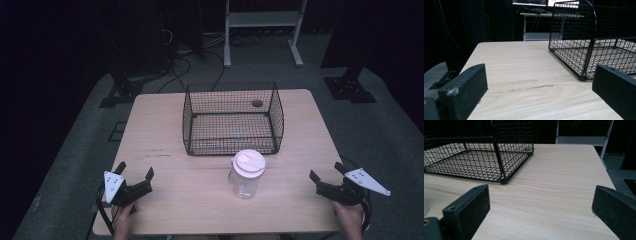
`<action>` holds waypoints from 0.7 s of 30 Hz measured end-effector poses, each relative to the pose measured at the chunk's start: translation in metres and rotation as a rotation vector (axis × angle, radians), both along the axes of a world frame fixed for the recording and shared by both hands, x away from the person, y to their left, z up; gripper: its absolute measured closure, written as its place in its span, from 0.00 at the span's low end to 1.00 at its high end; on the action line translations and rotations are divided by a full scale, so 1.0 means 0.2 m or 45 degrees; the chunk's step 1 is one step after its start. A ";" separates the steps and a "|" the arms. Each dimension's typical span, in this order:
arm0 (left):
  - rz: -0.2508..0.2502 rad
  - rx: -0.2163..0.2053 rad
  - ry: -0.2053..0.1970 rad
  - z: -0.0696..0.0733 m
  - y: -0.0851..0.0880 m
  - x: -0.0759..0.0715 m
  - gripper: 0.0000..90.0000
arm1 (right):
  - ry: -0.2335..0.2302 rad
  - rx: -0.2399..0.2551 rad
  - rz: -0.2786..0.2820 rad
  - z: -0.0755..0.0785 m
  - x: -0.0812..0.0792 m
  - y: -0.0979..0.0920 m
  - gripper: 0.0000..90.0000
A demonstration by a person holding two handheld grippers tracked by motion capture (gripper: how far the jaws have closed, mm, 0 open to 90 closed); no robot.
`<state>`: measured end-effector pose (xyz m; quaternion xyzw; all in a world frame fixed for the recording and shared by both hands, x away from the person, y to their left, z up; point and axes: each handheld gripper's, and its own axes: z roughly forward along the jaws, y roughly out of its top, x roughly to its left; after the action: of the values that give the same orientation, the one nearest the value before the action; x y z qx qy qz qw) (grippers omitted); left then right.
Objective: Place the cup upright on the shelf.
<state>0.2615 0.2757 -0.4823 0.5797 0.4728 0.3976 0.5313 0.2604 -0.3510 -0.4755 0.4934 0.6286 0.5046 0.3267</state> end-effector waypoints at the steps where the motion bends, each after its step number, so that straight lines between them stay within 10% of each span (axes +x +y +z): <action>1: -0.001 0.001 0.001 0.00 0.00 0.00 0.00 | 0.000 -0.003 0.002 0.00 0.00 0.00 0.01; 21: -0.004 -0.009 -0.005 0.00 0.00 0.00 0.00 | -0.074 -0.049 0.106 0.10 -0.03 0.12 0.01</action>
<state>0.2606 0.2765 -0.4824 0.5778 0.4721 0.3963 0.5350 0.2546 -0.3273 -0.4556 0.4457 0.6484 0.5196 0.3331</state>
